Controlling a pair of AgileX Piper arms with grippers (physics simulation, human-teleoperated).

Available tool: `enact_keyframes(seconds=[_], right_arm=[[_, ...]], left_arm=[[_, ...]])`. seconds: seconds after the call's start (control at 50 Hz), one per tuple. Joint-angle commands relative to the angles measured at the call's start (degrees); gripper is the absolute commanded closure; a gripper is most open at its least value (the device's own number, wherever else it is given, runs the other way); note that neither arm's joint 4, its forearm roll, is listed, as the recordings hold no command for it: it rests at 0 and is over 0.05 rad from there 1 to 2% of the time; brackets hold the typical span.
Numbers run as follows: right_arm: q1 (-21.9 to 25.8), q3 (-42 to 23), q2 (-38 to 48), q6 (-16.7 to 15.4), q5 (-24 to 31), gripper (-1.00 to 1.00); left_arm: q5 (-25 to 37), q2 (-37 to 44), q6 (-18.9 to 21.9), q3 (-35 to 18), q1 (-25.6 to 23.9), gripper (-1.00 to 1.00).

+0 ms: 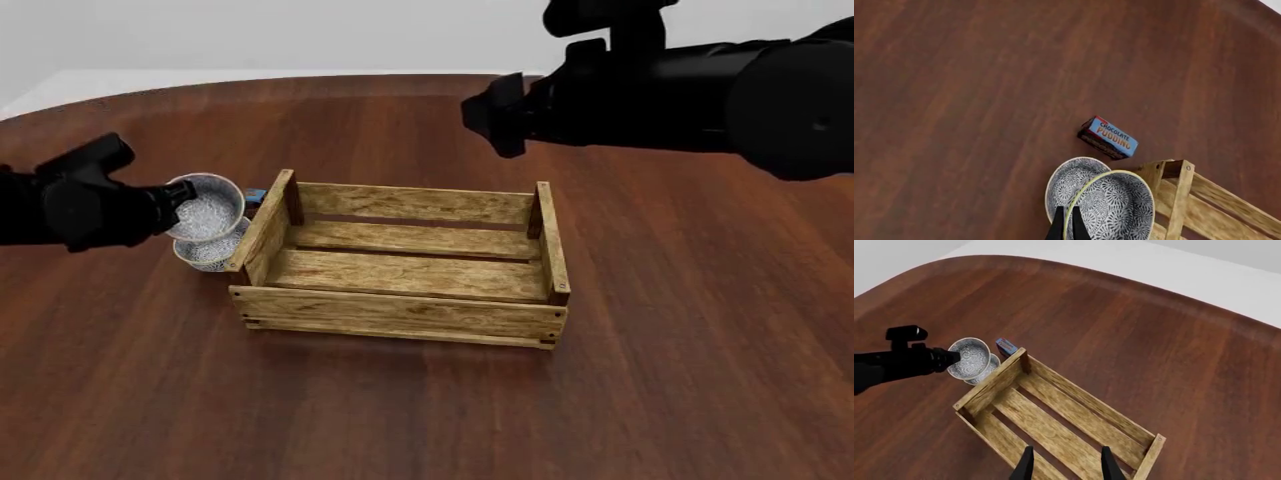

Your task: Stack the right bowl on the left bowl and place them in the tray.

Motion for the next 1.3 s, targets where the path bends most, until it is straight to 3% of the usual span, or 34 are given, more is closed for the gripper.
enact_keyframes(seconds=[0.02, 0.72, 0.74, 1.3], right_arm=[[0.13, -0.05, 0.28, 0.21, -0.08, -1.00], [0.31, 0.09, 0.09, 0.19, -0.06, -1.00], [0.30, 0.09, 0.09, 0.19, -0.05, -1.00], [0.57, 0.31, -0.58, -0.04, 0.27, -1.00]], left_arm=[[2.21, 1.65, 1.79, -3.08, 0.98, 1.00], [1.58, 4.00, 1.64, -3.15, 0.52, 1.00], [1.61, 3.98, 1.69, -3.18, 0.56, -1.00], [6.23, -3.81, 3.43, -3.10, 0.34, -1.00]])
